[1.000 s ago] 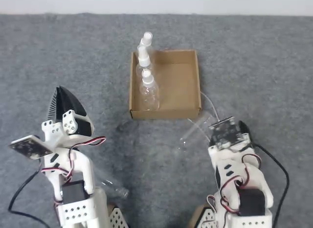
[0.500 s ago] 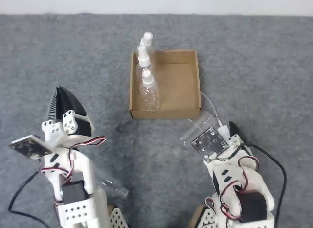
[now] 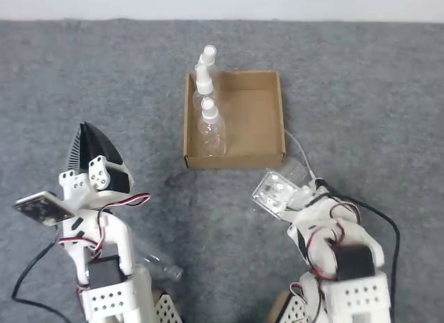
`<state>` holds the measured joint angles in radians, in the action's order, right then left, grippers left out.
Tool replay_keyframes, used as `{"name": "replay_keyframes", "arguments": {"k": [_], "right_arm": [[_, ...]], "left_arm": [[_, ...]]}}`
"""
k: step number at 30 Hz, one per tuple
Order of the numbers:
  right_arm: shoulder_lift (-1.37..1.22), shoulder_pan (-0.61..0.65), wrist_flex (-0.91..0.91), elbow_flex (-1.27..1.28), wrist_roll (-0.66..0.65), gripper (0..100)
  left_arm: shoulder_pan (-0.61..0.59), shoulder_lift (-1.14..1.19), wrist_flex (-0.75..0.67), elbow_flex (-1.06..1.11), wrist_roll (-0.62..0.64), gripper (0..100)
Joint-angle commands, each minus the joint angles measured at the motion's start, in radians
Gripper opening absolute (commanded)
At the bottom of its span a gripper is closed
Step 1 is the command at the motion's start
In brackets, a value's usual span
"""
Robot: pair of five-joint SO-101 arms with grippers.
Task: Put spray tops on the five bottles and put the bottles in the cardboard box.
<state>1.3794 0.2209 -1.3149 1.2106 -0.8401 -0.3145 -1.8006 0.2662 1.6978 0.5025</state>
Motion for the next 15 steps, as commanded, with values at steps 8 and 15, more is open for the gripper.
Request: {"name": "replay_keyframes", "arguments": {"k": [8,15], "right_arm": [[-0.205,0.005,0.044,-0.069,-0.201,19.8],[-0.254,0.053,0.087,-0.069,-0.269,19.8]], "left_arm": [[-0.003,-0.023,-0.012,-0.013,-0.008,1],[-0.003,-0.023,-0.012,-0.013,-0.008,1]]}}
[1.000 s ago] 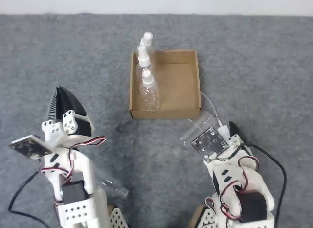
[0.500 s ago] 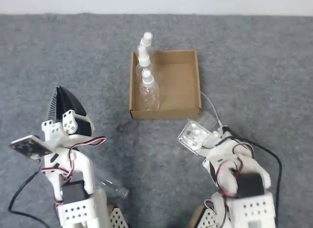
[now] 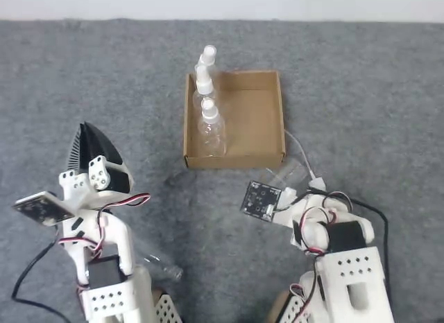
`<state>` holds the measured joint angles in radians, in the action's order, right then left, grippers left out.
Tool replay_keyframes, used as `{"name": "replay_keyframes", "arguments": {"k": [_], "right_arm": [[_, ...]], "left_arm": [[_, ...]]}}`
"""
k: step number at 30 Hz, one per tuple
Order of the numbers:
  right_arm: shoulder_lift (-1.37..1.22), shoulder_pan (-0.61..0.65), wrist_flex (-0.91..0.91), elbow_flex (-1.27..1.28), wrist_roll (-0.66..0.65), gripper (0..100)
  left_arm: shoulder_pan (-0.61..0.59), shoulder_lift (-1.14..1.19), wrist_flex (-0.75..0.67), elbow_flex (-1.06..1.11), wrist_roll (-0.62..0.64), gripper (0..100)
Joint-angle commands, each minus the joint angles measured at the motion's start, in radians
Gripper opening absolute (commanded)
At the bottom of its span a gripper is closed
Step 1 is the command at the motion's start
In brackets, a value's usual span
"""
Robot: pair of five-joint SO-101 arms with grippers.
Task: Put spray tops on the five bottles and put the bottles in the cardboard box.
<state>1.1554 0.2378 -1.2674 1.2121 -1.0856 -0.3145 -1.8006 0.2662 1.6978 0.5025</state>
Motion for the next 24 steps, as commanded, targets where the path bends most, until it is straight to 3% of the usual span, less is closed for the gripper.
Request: {"name": "replay_keyframes", "arguments": {"k": [1,12,24], "right_arm": [[-0.041,0.054,0.050,-0.071,-0.023,19.8],[-0.239,0.140,0.225,-0.071,-0.018,19.8],[-0.421,0.211,0.440,-0.071,0.089,19.8]], "left_arm": [[-0.003,-0.023,-0.012,-0.013,-0.008,1],[-0.002,-0.023,-0.012,-0.013,-0.008,1],[0.002,-0.023,-0.012,-0.013,-0.008,1]]}}
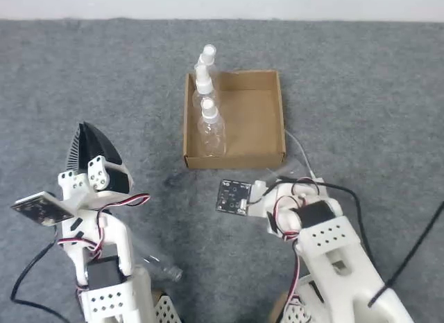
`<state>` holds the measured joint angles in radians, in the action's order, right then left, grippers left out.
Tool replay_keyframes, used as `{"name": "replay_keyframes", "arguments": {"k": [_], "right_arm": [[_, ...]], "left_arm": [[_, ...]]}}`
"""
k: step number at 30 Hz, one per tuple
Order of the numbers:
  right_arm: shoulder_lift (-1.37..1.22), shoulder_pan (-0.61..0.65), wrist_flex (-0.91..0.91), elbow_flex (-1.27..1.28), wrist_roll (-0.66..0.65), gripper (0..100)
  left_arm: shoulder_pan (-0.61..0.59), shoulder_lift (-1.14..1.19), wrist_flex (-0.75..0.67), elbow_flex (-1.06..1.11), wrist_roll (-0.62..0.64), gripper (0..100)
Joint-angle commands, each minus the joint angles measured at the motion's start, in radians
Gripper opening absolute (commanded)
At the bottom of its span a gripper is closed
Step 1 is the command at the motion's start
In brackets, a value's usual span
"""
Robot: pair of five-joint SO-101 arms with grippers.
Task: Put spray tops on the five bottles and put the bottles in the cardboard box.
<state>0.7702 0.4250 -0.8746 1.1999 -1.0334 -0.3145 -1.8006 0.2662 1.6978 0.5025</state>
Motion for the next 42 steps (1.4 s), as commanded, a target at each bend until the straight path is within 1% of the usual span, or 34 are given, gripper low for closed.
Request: {"name": "replay_keyframes", "arguments": {"k": [1,10,13,15,22,31,37,42], "right_arm": [[-0.044,0.031,0.062,-0.058,0.049,19.8],[-0.048,0.045,0.127,-0.058,0.117,20.3],[-0.048,0.045,0.119,-0.058,0.121,25.1],[-0.048,0.047,0.117,-0.068,0.158,29.0],[-0.050,0.130,-0.058,-0.212,0.176,29.6],[-0.059,0.133,-0.088,-0.229,0.147,29.6],[-0.177,0.136,-0.096,-0.238,0.146,29.6],[-0.318,0.131,-0.093,-0.301,0.146,29.6]], "left_arm": [[0.002,-0.023,-0.012,-0.013,-0.008,1],[0.003,-0.023,-0.012,-0.013,-0.008,1],[0.003,-0.023,-0.014,-0.013,-0.008,1],[0.003,-0.023,-0.014,-0.013,-0.008,1],[0.003,-0.023,-0.014,-0.013,-0.008,1],[0.003,-0.023,-0.014,-0.013,-0.008,1],[0.003,-0.023,-0.014,-0.013,-0.008,1],[0.003,-0.023,-0.014,-0.013,-0.008,1]]}}
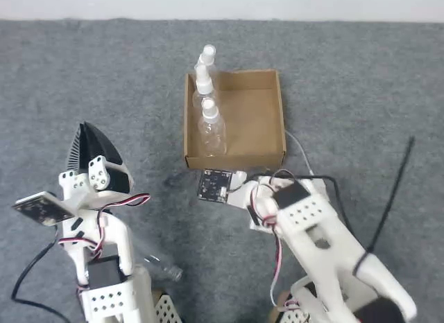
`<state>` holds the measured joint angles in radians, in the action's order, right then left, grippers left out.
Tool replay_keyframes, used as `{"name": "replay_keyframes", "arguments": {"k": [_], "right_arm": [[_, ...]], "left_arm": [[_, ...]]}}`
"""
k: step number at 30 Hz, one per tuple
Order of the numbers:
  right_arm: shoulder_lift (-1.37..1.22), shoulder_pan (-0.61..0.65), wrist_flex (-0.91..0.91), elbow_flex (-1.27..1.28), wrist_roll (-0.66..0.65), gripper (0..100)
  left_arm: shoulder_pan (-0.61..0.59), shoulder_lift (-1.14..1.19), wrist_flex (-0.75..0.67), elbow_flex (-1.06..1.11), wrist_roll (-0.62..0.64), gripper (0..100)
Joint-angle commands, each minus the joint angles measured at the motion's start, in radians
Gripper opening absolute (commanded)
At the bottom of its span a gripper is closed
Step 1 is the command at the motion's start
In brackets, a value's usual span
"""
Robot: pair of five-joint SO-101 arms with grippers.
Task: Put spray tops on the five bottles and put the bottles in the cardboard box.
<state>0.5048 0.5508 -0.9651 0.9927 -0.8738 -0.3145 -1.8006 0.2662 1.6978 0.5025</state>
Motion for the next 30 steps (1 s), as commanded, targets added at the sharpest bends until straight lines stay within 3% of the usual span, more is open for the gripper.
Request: {"name": "replay_keyframes", "arguments": {"k": [1,12,20,26,30], "right_arm": [[-0.081,0.004,-0.002,-0.107,-0.017,29.6],[-0.223,0.004,0.001,-0.150,-0.035,29.5],[-0.223,0.005,0.001,-0.150,-0.032,10.9],[-0.223,0.007,-0.007,-0.150,0.081,13.6],[-0.222,0.007,-0.010,-0.150,0.129,22.2]], "left_arm": [[0.003,-0.023,-0.014,-0.013,-0.008,1],[0.003,-0.023,-0.014,-0.013,-0.008,1],[0.003,-0.023,-0.014,-0.013,-0.008,1],[0.003,-0.023,-0.014,-0.013,-0.008,1],[0.003,-0.023,-0.014,-0.013,-0.008,1]]}}
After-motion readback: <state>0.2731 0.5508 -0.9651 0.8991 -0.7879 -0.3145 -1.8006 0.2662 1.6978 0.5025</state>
